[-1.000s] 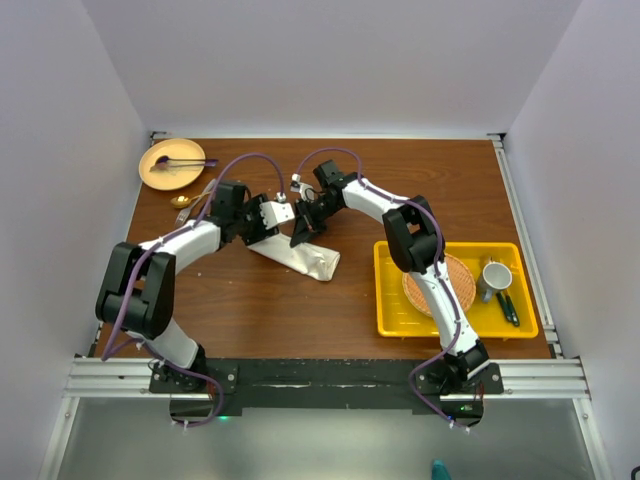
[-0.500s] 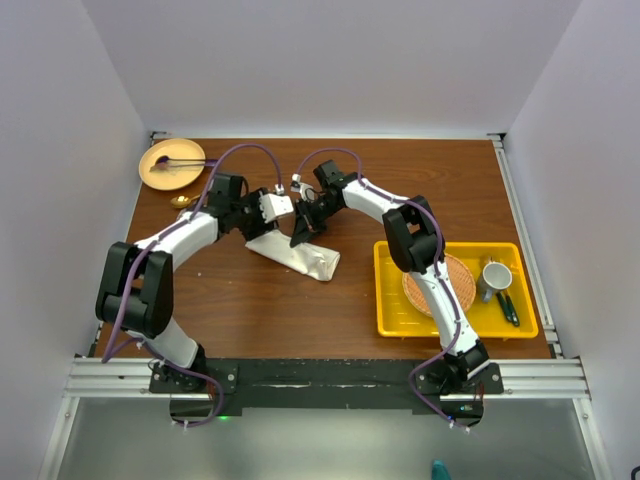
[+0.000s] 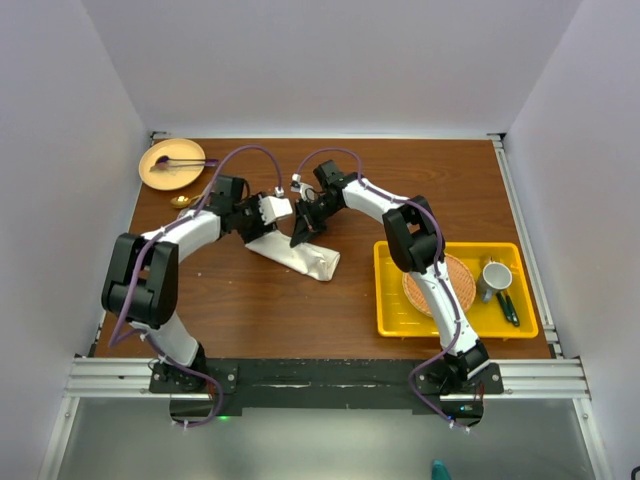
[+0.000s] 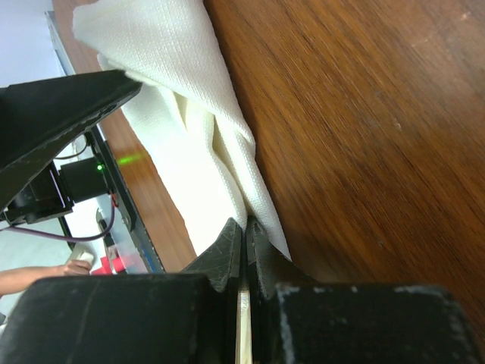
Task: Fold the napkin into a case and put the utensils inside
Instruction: Fold the top corner of the smaller rectangle-folded napkin into a folded napkin.
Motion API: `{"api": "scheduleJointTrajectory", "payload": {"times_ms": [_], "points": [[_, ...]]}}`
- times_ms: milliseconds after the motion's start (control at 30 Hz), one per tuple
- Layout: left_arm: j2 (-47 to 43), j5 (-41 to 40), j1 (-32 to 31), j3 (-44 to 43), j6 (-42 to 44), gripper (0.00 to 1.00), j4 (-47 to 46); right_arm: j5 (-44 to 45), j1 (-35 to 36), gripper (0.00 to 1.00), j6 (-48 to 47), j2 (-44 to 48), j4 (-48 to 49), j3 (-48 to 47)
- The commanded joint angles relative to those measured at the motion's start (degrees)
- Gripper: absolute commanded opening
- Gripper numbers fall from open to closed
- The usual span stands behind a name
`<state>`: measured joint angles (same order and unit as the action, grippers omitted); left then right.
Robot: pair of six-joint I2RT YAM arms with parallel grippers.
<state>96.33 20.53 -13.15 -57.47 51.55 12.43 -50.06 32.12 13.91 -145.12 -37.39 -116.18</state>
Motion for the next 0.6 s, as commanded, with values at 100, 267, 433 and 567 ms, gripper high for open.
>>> {"api": "scheduleJointTrajectory", "payload": {"times_ms": [100,267,433,567], "points": [[2.3,-2.5,0.2,-2.4,-1.0,0.54,-5.5,8.4,0.0,0.0,-2.1,-4.1,-0.7,0.9],[3.2,-2.6,-0.8,-1.0,0.2,0.42,-7.9,8.5,0.0,0.0,-2.0,-4.6,-1.2,-0.1],[3.4,-4.6,-2.3,1.9,3.1,0.26,-11.5,8.3,-0.2,0.0,-2.0,-5.2,-1.5,-0.6],[3.9,-7.3,-3.9,6.6,6.1,0.09,-17.2,8.2,-0.1,0.0,-1.8,-5.5,-1.8,-1.2]]}}
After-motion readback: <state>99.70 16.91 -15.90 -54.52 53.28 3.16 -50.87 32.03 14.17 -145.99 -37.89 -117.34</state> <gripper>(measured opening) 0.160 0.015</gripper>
